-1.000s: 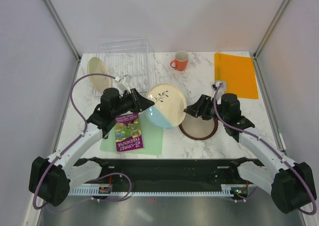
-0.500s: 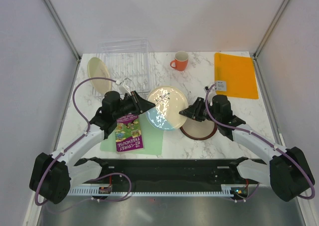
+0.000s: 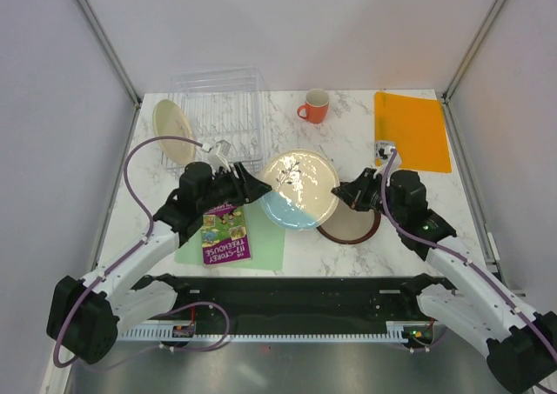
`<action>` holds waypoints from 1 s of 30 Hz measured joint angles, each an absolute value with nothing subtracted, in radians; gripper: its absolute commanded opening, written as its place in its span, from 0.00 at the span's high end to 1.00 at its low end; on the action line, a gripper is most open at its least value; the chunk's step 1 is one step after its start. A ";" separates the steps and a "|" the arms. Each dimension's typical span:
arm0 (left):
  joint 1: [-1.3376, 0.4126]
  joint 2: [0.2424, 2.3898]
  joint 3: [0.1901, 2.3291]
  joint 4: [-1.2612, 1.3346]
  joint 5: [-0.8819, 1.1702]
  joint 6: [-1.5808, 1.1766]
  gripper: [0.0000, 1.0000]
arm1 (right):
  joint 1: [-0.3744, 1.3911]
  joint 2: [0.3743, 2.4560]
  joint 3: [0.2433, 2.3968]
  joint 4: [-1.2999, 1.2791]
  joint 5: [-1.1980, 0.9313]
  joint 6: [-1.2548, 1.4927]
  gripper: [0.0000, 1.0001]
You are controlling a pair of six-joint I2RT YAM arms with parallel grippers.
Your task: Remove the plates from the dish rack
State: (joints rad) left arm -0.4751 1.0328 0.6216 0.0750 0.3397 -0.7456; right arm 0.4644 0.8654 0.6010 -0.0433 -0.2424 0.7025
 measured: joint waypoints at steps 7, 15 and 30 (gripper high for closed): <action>-0.479 1.003 0.653 0.044 0.303 -0.688 0.43 | 0.403 0.842 0.611 -0.234 -0.139 0.620 1.00; -0.479 1.015 0.665 0.039 0.303 -0.674 0.42 | 0.376 0.843 0.616 -0.358 -0.105 0.570 1.00; -0.479 1.007 0.665 0.039 0.289 -0.664 0.42 | 0.100 0.824 0.659 -0.467 -0.127 0.482 1.00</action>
